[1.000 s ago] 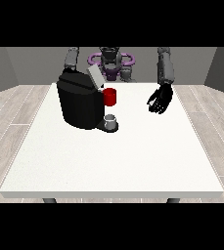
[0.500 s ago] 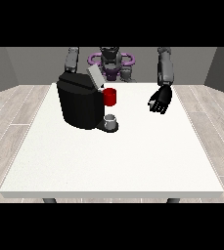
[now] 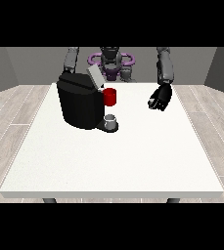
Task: Insert the coffee pod into the coffee machine and close the lid
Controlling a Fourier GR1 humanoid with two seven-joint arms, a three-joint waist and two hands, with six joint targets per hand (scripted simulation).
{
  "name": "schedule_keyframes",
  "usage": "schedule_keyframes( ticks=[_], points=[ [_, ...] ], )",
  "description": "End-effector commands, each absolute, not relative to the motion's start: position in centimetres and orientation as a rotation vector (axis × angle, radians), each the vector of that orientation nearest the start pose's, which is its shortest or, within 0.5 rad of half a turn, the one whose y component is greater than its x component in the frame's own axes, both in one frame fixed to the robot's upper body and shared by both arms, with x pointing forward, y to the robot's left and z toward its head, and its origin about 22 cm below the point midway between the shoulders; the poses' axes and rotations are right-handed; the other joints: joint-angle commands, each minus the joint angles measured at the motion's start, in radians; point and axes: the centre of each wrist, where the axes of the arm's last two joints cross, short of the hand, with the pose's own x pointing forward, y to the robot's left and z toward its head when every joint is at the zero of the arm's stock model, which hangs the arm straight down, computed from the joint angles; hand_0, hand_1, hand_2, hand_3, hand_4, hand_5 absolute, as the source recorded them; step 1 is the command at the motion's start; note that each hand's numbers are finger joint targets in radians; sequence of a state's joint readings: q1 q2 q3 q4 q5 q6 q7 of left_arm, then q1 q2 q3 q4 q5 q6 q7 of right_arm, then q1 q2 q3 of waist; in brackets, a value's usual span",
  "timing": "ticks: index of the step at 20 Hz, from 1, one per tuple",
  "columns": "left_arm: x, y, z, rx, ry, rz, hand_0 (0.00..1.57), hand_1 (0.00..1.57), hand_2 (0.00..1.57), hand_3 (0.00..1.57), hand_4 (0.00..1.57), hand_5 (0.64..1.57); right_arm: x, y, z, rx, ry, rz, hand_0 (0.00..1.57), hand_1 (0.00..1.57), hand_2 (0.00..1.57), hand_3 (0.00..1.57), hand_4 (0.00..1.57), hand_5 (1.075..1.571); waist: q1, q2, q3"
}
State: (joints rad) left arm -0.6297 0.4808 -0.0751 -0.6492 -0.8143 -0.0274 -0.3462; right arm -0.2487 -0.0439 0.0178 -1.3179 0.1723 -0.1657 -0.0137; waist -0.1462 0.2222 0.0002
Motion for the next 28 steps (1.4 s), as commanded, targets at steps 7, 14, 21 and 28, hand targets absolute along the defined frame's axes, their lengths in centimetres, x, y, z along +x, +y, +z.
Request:
schedule_keyframes(
  ticks=[7, 14, 21, 28],
  points=[
    [40.1, 30.4, 5.0, 0.533, -1.34, -1.212, 1.41, 1.41, 1.4, 1.31, 0.51, 1.571, 29.1, -21.5, -3.7, -0.257, -1.478, 0.146, 0.0, 0.0, 0.0, 0.0, 0.0, 1.571, 0.023, -0.1, 0.0002],
    [42.3, 26.7, 9.3, 0.493, -1.363, -1.257, 1.4, 1.4, 1.39, 1.33, 0.54, 1.571, 28.9, -21.7, -5.1, -0.267, -1.465, 0.171, 0.0, 0.0, 0.0, 0.0, 0.0, 1.571, 0.021, -0.129, 0.0003],
    [43.6, 22.7, 12.7, 0.503, -1.424, -1.304, 1.33, 1.33, 1.35, 1.32, 0.59, 1.571, 30.7, -19.6, -2.8, -0.232, -1.499, 0.146, 0.0, 0.0, 0.0, 0.0, 0.0, 1.571, 0.003, -0.145, 0.0002],
    [45.3, 22.7, 20.0, 0.503, -1.446, -1.138, 1.23, 1.23, 1.26, 1.27, 0.5, 1.571, 30.2, -20.7, -2.9, -0.202, -1.562, 0.161, 0.0, 0.0, 0.0, 0.0, 0.0, 1.571, -0.074, -0.127, 0.0004]
  ],
)
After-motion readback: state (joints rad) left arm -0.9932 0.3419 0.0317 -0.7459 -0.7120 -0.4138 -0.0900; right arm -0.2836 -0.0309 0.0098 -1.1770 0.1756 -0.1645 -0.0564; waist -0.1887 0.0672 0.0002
